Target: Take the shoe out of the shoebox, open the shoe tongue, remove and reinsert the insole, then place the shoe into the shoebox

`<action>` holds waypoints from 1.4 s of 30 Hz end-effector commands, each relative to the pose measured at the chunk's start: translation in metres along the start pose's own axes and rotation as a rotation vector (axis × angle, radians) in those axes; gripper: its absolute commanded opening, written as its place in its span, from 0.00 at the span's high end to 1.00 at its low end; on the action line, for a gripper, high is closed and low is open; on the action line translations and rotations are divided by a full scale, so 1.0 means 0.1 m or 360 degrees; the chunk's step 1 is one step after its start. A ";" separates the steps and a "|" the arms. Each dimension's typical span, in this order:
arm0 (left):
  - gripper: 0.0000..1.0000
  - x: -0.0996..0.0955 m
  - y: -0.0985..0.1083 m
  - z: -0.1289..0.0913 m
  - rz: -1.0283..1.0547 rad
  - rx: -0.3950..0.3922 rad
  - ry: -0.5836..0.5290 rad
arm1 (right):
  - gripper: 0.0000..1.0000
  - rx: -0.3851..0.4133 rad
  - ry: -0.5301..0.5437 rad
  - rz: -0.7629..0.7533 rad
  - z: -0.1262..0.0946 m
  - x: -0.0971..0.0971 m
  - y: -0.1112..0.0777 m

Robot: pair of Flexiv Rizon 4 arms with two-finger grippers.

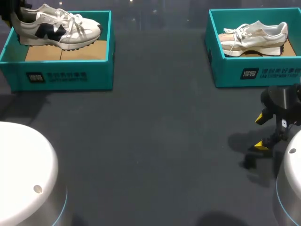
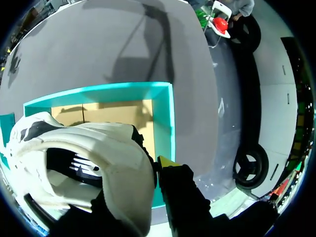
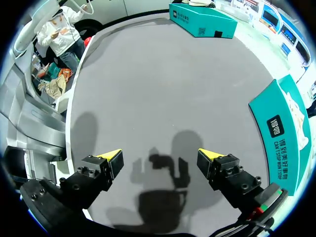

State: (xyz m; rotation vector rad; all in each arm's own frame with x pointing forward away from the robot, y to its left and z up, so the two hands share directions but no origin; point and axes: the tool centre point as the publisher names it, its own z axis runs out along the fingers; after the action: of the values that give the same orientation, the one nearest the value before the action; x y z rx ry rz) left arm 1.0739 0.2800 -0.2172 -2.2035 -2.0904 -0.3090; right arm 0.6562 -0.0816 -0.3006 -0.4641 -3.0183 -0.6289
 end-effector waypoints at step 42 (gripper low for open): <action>1.00 -0.40 -0.22 0.90 0.0060 0.0266 0.0230 | 0.00 0.0003 -0.0005 0.0001 0.00 0.02 0.00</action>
State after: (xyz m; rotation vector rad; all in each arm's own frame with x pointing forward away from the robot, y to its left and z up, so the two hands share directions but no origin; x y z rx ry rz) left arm 1.0586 0.2671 -0.3103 -2.0592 -1.9256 -0.2674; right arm 0.6561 -0.0816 -0.3006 -0.4641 -3.0183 -0.6289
